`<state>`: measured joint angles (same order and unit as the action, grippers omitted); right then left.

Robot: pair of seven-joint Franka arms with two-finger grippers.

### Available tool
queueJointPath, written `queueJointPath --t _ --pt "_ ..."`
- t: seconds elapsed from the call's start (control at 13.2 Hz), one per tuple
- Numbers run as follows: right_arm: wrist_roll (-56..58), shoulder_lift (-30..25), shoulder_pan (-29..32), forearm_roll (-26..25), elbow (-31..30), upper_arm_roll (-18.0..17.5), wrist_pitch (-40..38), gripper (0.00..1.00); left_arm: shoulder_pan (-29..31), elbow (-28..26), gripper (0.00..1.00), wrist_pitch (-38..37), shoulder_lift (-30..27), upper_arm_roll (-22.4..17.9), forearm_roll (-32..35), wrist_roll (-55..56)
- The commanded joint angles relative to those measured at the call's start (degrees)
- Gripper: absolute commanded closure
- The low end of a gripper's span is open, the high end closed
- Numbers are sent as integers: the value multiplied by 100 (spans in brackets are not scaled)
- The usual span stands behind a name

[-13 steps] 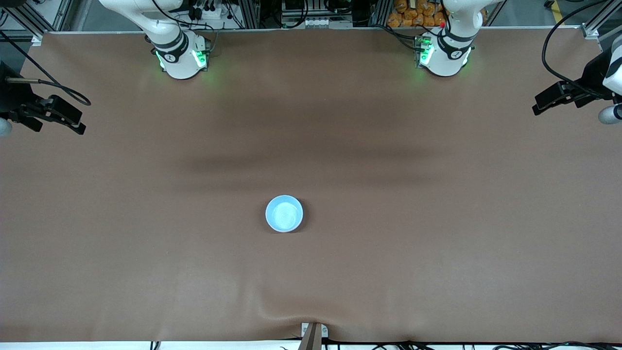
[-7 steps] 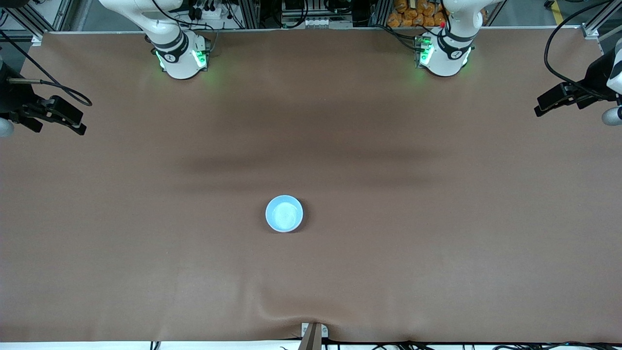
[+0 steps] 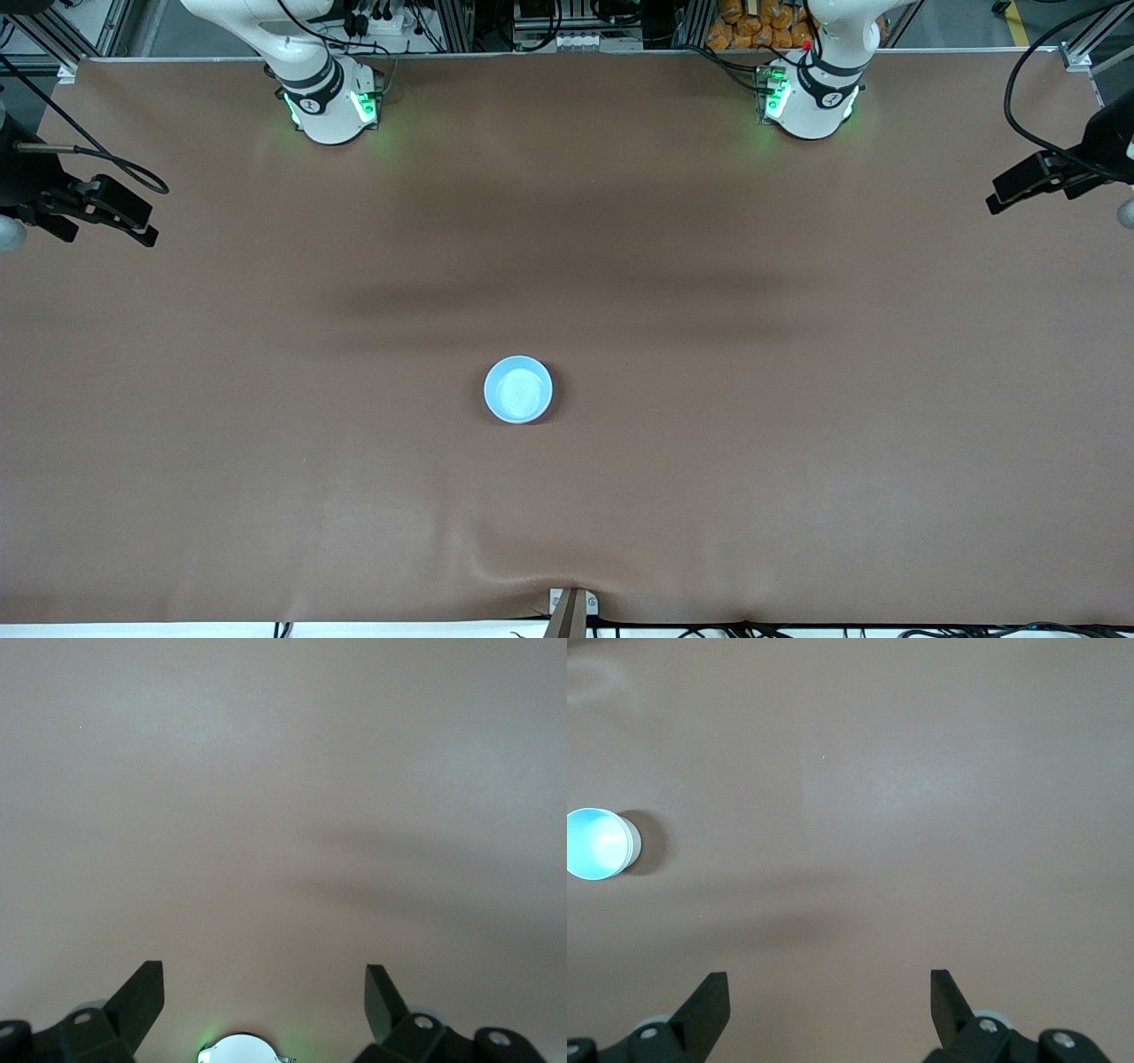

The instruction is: Stack pink and blue bowls on white bowl

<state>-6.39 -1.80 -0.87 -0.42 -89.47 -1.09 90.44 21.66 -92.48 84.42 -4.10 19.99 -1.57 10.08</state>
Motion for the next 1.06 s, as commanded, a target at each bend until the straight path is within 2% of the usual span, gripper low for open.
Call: queueJointPath --t 0.0,0.38,0.61,0.99 --pt "42 92 -18 -116 176 -5 -79 0 58 90 0 -172 23 75 -89 -85" --pt "33 92 -27 -98 193 3 -79 0 49 -218 0 48 -205 93 -98 -94" --pt "33 92 -36 -98 193 3 -79 0 58 -569 0 268 -556 102 -107 -190" --pt "33 92 -53 -107 193 3 -79 0 49 -175 0 180 -346 102 -106 -314"
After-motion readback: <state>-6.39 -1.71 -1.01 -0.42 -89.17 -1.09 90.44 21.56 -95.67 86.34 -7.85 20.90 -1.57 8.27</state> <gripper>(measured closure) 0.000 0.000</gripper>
